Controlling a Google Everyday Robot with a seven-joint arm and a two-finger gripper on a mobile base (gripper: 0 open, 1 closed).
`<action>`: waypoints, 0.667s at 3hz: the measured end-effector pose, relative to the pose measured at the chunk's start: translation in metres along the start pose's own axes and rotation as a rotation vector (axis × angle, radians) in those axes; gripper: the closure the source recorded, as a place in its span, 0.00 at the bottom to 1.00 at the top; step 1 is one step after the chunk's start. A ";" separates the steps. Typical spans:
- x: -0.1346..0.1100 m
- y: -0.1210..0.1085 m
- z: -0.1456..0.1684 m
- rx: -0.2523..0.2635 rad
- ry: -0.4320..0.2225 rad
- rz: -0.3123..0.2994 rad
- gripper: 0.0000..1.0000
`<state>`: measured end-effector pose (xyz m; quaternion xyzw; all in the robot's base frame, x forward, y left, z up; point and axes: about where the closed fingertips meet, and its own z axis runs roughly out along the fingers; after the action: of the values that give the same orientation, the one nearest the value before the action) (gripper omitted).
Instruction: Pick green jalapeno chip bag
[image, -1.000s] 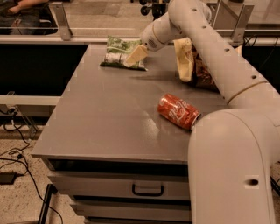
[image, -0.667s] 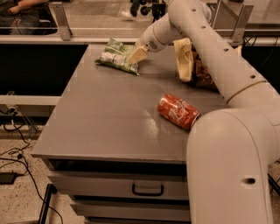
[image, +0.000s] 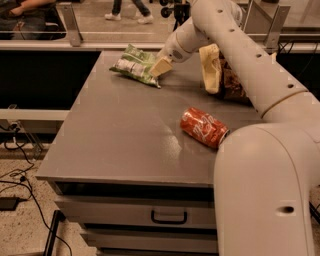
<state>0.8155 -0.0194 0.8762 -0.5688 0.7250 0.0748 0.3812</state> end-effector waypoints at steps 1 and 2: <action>0.000 0.007 -0.011 -0.009 0.004 -0.023 0.71; -0.004 0.011 -0.021 -0.010 -0.004 -0.040 0.93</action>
Offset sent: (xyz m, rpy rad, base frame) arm -0.0309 -0.0119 0.0298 -0.0145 -0.0408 0.0480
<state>0.7967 -0.0243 0.8894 -0.5851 0.7122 0.0720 0.3812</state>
